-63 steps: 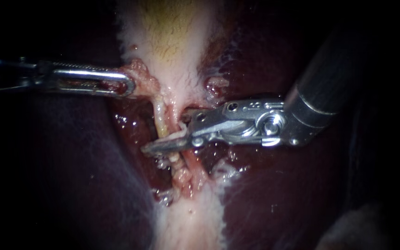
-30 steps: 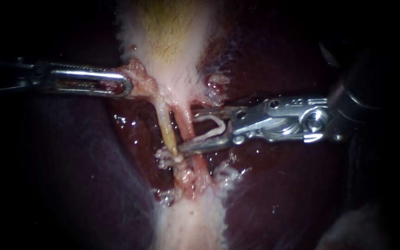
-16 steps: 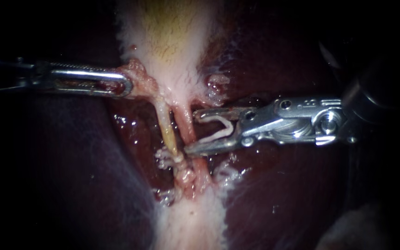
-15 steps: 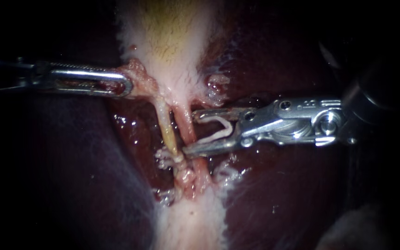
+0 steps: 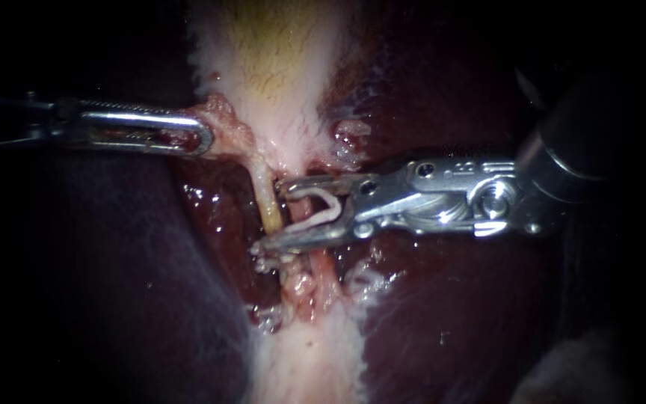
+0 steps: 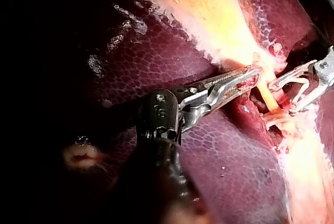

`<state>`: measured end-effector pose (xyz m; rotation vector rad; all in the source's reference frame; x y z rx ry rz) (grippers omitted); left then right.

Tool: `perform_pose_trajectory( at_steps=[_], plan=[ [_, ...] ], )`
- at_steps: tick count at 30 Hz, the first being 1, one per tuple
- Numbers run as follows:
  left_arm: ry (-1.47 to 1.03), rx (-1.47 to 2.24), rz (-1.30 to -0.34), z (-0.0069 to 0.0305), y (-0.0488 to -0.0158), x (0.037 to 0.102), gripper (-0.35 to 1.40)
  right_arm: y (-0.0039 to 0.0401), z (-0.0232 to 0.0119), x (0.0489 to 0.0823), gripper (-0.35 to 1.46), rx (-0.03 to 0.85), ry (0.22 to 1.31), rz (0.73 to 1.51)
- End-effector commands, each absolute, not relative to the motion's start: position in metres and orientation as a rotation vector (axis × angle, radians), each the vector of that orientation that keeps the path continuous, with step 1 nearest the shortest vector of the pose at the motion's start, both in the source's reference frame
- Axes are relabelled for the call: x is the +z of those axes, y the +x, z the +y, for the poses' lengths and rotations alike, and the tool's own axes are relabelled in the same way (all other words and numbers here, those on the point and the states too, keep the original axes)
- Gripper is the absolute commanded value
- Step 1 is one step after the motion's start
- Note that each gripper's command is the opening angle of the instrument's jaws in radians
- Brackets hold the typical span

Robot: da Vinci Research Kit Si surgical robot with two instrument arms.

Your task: Clipping third clip left tube

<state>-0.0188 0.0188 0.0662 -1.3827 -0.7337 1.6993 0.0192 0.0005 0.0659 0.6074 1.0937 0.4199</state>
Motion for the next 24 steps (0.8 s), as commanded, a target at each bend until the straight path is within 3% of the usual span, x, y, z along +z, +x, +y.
perform_pose_trajectory(
  at_steps=[1, 24],
  plan=[
    [-1.382, 1.699, -0.734, 0.0188, -0.0188, 0.0662, -0.35, 0.0192, 0.0005, 0.0661, 0.49, 0.420, 0.607, 1.092],
    [-1.381, 1.697, -0.736, 0.0188, -0.0187, 0.0655, -0.35, 0.0232, 0.0012, 0.0692, 0.49, 0.423, 0.612, 1.102]
  ],
)
